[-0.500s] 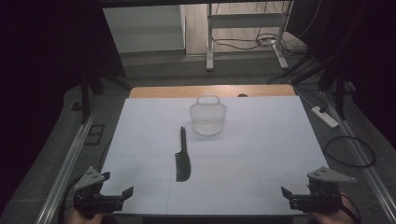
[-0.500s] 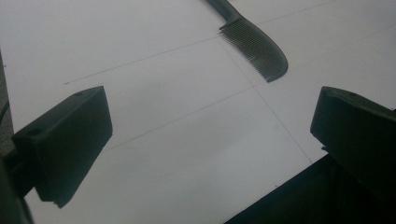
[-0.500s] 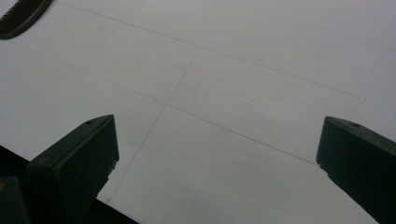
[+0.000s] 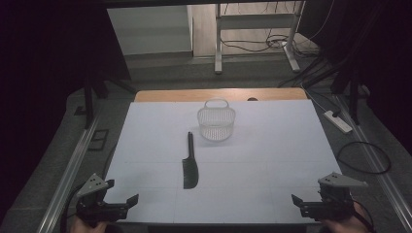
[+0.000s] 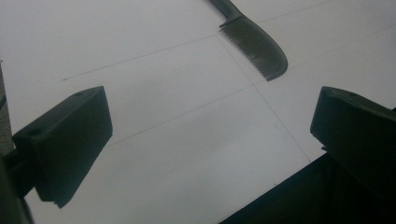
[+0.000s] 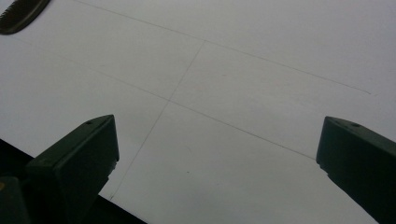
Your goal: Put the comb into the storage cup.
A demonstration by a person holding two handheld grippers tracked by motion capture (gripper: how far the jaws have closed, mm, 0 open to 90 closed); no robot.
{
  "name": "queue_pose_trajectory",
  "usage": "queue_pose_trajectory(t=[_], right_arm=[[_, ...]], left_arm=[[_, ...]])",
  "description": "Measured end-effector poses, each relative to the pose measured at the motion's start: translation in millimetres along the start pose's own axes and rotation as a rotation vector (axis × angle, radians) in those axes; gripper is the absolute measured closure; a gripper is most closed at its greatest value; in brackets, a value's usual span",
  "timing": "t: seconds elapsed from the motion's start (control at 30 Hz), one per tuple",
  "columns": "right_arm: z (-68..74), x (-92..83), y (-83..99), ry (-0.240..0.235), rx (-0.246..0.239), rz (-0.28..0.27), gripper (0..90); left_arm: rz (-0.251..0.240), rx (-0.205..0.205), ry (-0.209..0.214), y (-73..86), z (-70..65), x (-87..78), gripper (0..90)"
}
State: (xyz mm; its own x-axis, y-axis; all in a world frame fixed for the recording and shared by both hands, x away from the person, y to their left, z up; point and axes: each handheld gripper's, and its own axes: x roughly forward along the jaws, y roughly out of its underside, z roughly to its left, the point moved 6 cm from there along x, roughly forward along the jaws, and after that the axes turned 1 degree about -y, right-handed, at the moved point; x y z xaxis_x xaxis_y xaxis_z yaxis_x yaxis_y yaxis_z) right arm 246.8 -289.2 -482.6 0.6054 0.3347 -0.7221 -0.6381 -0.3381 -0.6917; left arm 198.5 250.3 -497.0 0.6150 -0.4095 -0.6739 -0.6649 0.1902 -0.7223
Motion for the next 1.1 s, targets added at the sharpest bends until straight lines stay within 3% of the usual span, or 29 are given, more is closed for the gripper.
queue_pose_trajectory(t=[0.43, 0.8, 1.1], right_arm=[[2.2, 0.8, -0.2, -0.003, -0.021, 0.005, 0.0], [5.2, 1.1, -0.5, -0.010, -0.050, 0.005, 0.0], [6.2, 1.7, -1.0, -0.015, -0.056, 0.004, 0.0]], left_arm=[[-0.005, -0.018, 0.030, -2.5, 0.4, 0.9, 0.0], [0.003, -0.007, 0.057, -7.2, -1.1, 7.2, 0.0], [0.004, 0.026, 0.064, -15.6, -2.4, 13.7, 0.0]])
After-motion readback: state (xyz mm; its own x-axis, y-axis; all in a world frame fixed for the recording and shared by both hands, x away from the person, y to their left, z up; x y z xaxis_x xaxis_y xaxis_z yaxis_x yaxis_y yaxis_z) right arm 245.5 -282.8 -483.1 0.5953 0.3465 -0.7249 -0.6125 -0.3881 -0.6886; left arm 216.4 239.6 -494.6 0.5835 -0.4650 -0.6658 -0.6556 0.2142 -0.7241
